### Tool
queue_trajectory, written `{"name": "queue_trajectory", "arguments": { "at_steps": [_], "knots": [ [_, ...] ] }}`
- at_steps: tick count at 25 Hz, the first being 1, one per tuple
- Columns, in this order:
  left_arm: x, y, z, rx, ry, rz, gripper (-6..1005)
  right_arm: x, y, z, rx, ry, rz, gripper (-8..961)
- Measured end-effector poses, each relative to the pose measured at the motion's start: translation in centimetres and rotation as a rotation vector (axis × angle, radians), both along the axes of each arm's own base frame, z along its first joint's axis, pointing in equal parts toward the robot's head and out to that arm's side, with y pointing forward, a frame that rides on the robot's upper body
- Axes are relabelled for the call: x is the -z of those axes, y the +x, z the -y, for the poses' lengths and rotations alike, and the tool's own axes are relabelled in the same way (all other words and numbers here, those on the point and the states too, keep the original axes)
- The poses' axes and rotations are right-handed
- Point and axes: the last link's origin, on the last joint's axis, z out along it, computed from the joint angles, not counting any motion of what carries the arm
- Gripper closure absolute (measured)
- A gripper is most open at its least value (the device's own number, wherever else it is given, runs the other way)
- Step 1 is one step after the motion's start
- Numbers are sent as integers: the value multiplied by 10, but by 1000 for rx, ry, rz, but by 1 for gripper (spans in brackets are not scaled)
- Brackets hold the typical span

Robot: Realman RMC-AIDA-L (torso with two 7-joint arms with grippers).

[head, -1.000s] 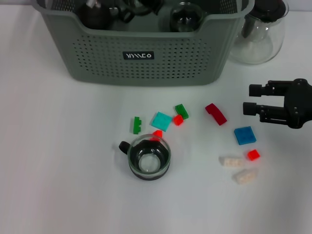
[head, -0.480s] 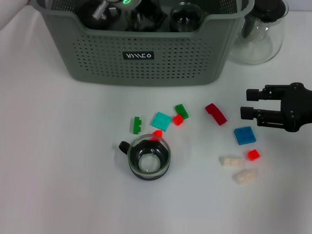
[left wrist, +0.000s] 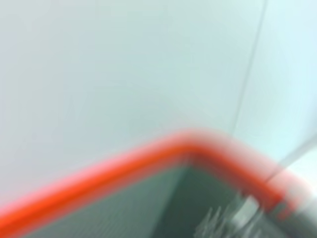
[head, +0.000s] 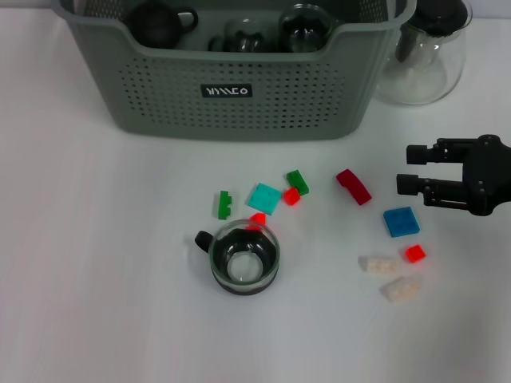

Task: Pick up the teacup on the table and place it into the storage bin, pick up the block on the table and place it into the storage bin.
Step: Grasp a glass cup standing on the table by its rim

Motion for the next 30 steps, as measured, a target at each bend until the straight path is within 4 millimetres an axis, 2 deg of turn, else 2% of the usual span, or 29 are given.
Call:
{"name": "queue_trajectory", "arguments": {
  "at_steps": [3,6,8,10,14,17,19,24,30],
  "knots": [
    [-34,0,26,133,-27,266,543,-1,0,0,-1,2,1,357],
    [-65,-11,60,318,-91,472,544,-1,0,0,-2,2,0,357],
    [-77,-21,82,412,-139,522,544,-1,0,0,-3,0,-2,357],
    [-80,-37,100,464,-195,501,545,0,-1,0,-3,0,-3,358],
    [-63,-76,127,453,-312,320,546,-1,-1,0,-4,-1,-2,358],
    [-36,-104,141,404,-425,123,547,-1,-1,-1,-6,0,0,358],
    [-17,-116,149,394,-524,12,548,-1,-1,-2,-6,0,0,358],
    [23,-129,166,436,-726,-105,549,-1,-2,-2,-7,0,0,358],
    [50,-140,171,509,-742,-112,551,0,-1,-3,-1,3,2,357]
  ]
}}
